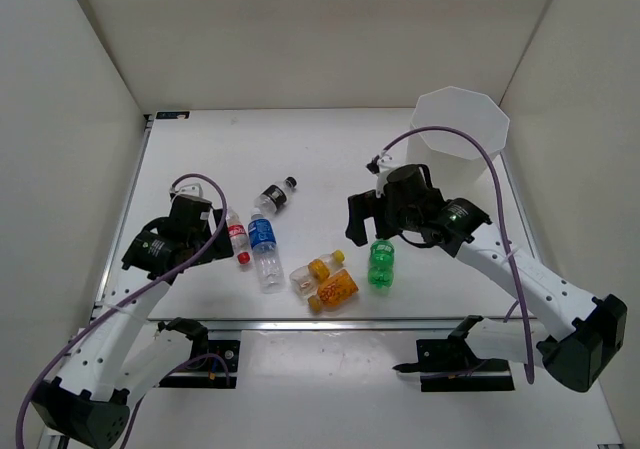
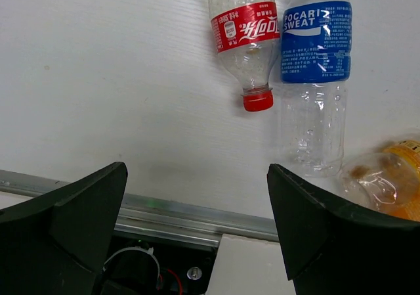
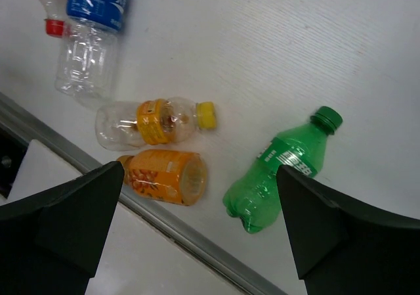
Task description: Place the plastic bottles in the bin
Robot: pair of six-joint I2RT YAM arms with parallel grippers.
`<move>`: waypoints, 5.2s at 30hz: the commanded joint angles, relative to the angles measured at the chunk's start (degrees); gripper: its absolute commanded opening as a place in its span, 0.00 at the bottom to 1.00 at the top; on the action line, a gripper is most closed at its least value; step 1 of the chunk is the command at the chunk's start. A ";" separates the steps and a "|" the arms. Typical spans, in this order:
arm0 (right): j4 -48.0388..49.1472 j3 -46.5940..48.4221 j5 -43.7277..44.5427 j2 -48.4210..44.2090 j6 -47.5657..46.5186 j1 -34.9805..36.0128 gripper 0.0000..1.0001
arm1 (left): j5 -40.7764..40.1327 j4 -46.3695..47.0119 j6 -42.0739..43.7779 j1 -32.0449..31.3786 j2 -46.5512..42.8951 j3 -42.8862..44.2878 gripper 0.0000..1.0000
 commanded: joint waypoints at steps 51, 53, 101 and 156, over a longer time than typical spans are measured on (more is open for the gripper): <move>5.82 35.52 14.55 16.96 -15.06 -28.41 0.29 | 5.86 10.11 -1.28 1.57 5.01 -2.81 0.99; 6.60 35.17 14.12 18.55 -15.41 -32.37 0.32 | 5.50 10.82 -1.02 2.10 6.59 -2.63 0.99; 13.04 34.36 20.87 46.74 22.54 7.69 0.99 | 1.55 6.69 -13.49 4.38 -4.83 -6.15 0.98; -8.07 43.34 5.15 20.92 -8.73 -37.83 0.43 | 2.69 25.76 -15.96 7.64 12.66 -7.73 0.99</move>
